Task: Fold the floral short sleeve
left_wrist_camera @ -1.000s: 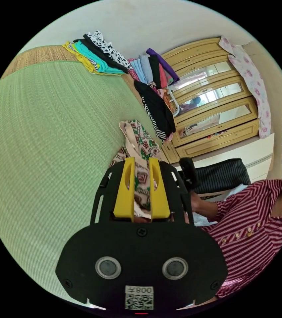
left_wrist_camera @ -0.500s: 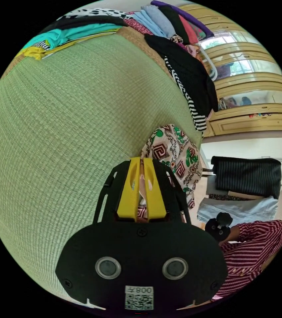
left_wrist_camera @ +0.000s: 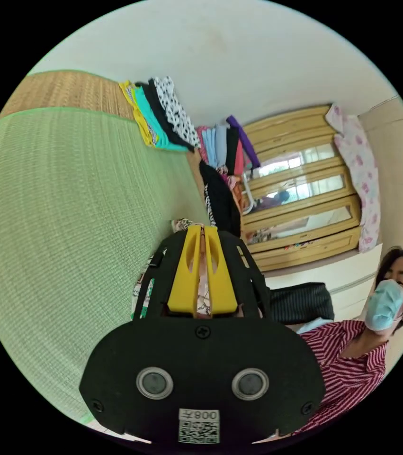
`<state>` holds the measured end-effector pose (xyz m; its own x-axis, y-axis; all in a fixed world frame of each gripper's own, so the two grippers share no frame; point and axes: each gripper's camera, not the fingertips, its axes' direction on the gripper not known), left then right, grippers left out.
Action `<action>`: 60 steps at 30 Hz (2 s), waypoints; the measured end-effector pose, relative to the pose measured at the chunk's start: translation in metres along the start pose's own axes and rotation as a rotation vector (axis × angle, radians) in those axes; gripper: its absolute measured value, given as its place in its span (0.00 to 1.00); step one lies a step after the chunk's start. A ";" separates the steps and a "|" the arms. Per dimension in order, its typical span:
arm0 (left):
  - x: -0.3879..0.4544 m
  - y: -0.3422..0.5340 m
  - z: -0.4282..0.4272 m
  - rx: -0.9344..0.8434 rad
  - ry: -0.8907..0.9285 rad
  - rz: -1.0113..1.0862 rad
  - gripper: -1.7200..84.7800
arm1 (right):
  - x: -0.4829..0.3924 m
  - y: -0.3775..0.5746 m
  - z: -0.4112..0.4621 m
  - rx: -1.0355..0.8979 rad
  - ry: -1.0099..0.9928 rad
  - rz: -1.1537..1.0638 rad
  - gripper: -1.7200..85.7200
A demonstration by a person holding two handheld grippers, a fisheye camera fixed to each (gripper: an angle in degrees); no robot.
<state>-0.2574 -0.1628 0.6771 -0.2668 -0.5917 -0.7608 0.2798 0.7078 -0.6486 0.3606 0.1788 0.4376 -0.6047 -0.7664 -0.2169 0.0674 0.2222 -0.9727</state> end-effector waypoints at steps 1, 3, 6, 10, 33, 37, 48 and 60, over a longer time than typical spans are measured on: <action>0.015 0.024 -0.038 0.089 0.031 -0.007 0.03 | -0.009 0.008 0.001 0.012 0.017 -0.029 0.04; 0.042 0.062 -0.090 0.207 0.064 0.004 0.03 | -0.025 0.019 0.003 0.036 0.043 -0.080 0.04; 0.097 0.129 -0.155 0.348 0.093 0.080 0.03 | -0.056 0.038 0.006 0.087 0.099 -0.166 0.04; 0.190 0.214 -0.211 0.469 0.111 0.240 0.03 | -0.112 0.068 0.022 0.163 0.186 -0.314 0.04; 0.562 0.592 -0.287 0.905 0.008 0.978 0.03 | -0.297 0.317 0.199 0.441 0.342 -0.951 0.05; 0.588 0.643 -0.277 0.918 0.013 1.033 0.03 | -0.290 0.357 0.221 0.468 0.281 -1.009 0.05; 0.633 0.729 -0.239 0.935 -0.036 1.098 0.03 | -0.280 0.438 0.281 0.493 0.304 -1.085 0.04; 0.660 0.756 -0.204 0.875 0.023 1.081 0.03 | -0.268 0.489 0.314 0.517 0.336 -1.068 0.04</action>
<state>-0.4096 0.0605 -0.3108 0.4372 0.1002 -0.8938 0.8323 0.3314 0.4443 0.8050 0.3033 -0.0057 -0.7182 -0.2072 0.6643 -0.3256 -0.7436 -0.5840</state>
